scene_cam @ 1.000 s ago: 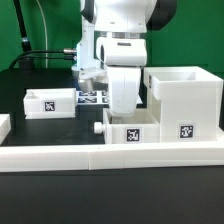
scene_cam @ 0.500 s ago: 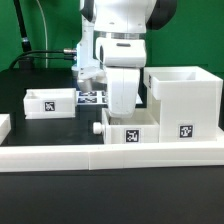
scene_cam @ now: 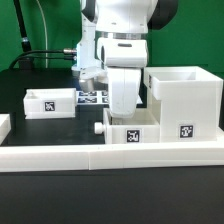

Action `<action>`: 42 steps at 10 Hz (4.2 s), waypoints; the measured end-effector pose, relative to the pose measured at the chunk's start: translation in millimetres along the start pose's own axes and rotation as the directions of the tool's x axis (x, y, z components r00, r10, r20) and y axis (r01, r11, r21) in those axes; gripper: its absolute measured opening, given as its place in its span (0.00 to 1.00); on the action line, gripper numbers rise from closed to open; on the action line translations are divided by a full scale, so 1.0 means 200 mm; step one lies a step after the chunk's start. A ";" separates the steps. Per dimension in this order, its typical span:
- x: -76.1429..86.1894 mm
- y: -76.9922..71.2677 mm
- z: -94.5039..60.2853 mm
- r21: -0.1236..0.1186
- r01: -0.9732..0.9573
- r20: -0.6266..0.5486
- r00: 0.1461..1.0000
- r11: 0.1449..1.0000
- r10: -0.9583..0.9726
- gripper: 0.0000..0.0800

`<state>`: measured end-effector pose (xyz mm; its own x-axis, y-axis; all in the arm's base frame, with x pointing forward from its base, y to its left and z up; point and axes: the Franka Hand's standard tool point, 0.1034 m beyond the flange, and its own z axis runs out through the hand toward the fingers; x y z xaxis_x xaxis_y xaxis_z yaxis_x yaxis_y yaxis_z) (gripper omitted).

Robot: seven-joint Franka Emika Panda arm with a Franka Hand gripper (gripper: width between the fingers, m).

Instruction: Assemble drawer

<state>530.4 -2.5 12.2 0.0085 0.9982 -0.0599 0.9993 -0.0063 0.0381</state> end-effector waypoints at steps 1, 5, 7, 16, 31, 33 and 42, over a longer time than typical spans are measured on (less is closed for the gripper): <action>0.00 0.00 0.00 0.000 -0.001 0.000 1.000 1.000 0.001 0.06; 0.01 -0.01 0.00 0.002 0.008 0.000 1.000 1.000 -0.008 0.06; 0.00 0.00 -0.02 0.003 0.004 0.002 1.000 1.000 -0.004 0.06; 0.00 -0.01 -0.01 0.003 -0.008 0.003 1.000 1.000 0.008 0.06; 0.06 -0.01 0.00 0.031 -0.028 0.009 1.000 0.999 0.028 0.06; 0.06 -0.01 0.00 0.031 -0.029 0.010 1.000 0.999 0.029 0.06; 0.00 0.05 -0.21 0.035 -0.047 0.029 0.999 0.998 0.046 0.81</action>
Offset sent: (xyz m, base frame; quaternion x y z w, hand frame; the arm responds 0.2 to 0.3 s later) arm -0.0080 0.0140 0.0018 -0.0036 0.0076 -0.0512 0.9987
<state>539.7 0.0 54.5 0.0554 0.9946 -0.0872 0.9985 -0.0552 0.0057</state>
